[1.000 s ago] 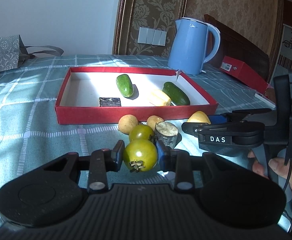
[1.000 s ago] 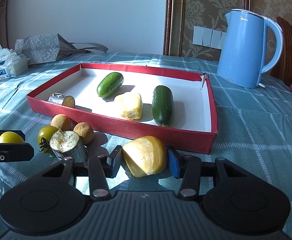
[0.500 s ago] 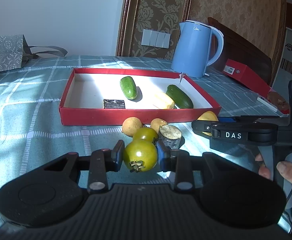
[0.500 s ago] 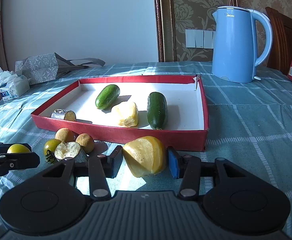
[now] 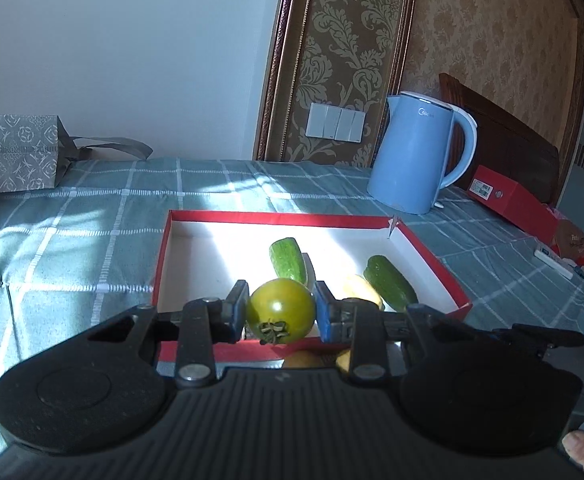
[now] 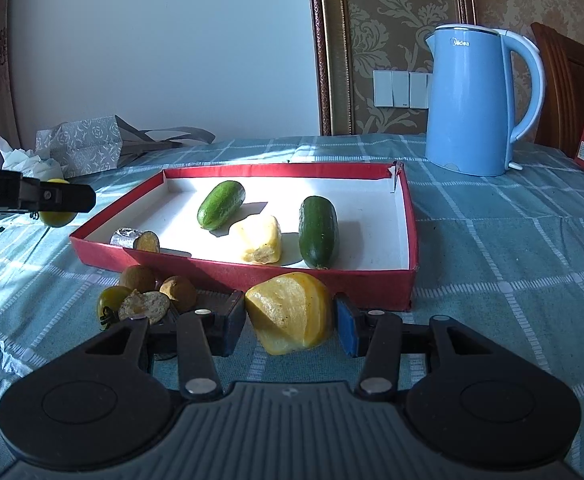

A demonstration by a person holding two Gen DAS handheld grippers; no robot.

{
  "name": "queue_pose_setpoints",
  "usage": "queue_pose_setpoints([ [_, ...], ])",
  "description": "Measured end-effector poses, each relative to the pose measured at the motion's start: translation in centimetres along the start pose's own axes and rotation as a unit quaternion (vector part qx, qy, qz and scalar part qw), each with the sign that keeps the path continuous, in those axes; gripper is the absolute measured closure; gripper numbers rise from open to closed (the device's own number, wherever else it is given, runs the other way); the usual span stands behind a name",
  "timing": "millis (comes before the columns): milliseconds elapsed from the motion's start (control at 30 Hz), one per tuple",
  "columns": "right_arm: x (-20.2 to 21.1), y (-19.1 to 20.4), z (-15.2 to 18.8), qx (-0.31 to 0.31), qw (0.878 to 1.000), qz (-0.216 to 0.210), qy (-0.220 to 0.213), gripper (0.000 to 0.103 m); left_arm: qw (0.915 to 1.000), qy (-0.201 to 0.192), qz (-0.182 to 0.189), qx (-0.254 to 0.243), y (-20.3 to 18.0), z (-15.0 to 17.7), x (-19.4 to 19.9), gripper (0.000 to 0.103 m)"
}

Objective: Organize fruits
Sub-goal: 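Carry the tomato into the tray and open the left gripper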

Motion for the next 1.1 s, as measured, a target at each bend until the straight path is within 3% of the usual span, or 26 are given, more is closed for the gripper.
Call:
queue_pose_setpoints([
  [367,-0.2,0.4,0.1,0.007,1.000,-0.006,0.001,0.056,0.9990,0.033,-0.031,-0.004,1.5,-1.4,-8.3,0.072],
  [733,-0.4,0.6,0.1,0.008,1.000,-0.010,0.006,0.056,0.9969,0.057,-0.053,-0.008,2.0,0.0,-10.6,0.072],
  [933,-0.3,0.6,0.1,0.009,1.000,-0.009,0.003,0.056,0.9961,0.017,-0.085,-0.011,2.2,-0.6,-9.2,0.041],
  [1100,-0.2,0.5,0.0,0.007,1.000,-0.008,-0.001,0.056,0.9937,-0.031,-0.108,-0.001,2.5,-1.1,-4.6,0.036],
])
Point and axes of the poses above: each gripper's, at about its wrist camera, not at the fingertips, and x roughly against the way its jaws point, y to its left, z to its underside, the point moved 4 cm from there along -x, roughly the way its jaws point, and after that the axes turned 5 degrees about -y, right-handed, at the moved point
